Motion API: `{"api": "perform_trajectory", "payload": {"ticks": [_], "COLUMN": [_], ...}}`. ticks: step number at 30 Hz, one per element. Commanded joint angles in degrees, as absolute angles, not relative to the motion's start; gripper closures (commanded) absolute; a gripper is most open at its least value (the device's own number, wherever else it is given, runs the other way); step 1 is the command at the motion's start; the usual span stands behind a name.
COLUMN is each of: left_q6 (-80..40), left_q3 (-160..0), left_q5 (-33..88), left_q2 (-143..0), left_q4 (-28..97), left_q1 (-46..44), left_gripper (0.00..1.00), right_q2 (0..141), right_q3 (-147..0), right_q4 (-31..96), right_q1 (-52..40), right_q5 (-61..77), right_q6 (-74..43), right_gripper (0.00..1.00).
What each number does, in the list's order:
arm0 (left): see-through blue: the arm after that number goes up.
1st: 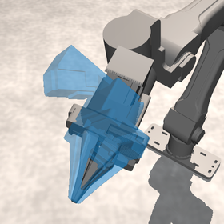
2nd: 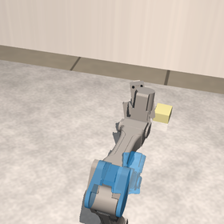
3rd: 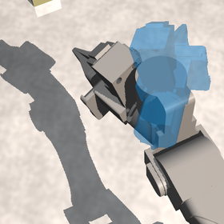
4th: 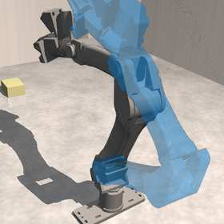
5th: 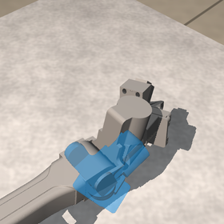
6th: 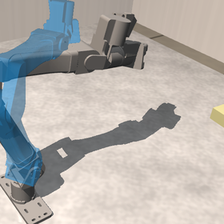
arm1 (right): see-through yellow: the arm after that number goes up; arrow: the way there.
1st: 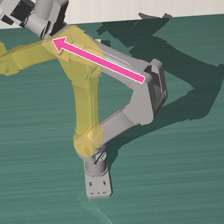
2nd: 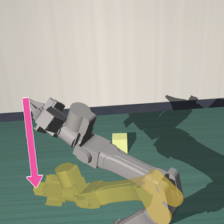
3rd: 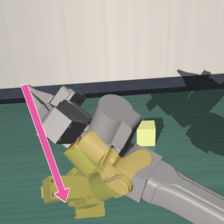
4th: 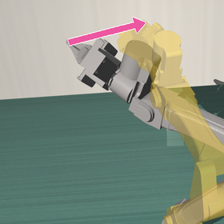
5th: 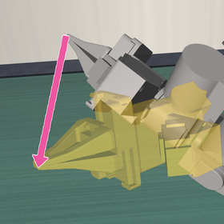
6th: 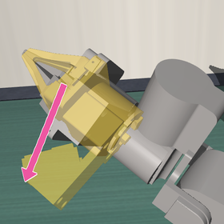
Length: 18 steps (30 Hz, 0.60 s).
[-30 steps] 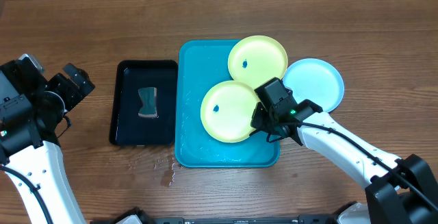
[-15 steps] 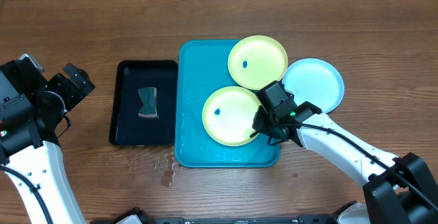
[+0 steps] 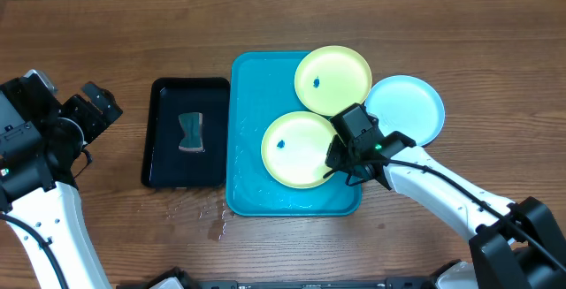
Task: Clean dirty plates on tray and stack at the side
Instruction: 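Move the left gripper over the black tray toward the sponge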
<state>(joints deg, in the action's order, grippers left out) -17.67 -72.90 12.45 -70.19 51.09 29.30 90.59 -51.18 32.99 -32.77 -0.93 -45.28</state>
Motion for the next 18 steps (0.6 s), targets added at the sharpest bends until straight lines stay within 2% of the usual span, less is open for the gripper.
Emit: {"api": "perform_trajectory", "payload": {"ticks": [1, 10, 18], "left_q6": [-18.04, -18.04, -18.13], "left_q3": [-73.65, -73.65, -73.65], "left_q5": [13.15, 13.15, 13.17], "left_q2": [-70.50, -70.50, -70.50], "left_q4": [51.00, 51.00, 49.93], "left_q1": [29.61, 29.61, 29.61], "left_gripper": [0.00, 0.00, 0.00], "right_q2": [90.83, 92.07, 92.90], "right_q3": [-50.96, -50.96, -50.96], "right_q4": [32.56, 32.27, 32.18], "right_q1": [-32.97, -32.93, -31.14], "right_q5": [-2.07, -2.04, 0.05], "right_q6": [-41.93, -41.95, -41.93], "right_gripper": [0.60, 0.62, 0.69]}}
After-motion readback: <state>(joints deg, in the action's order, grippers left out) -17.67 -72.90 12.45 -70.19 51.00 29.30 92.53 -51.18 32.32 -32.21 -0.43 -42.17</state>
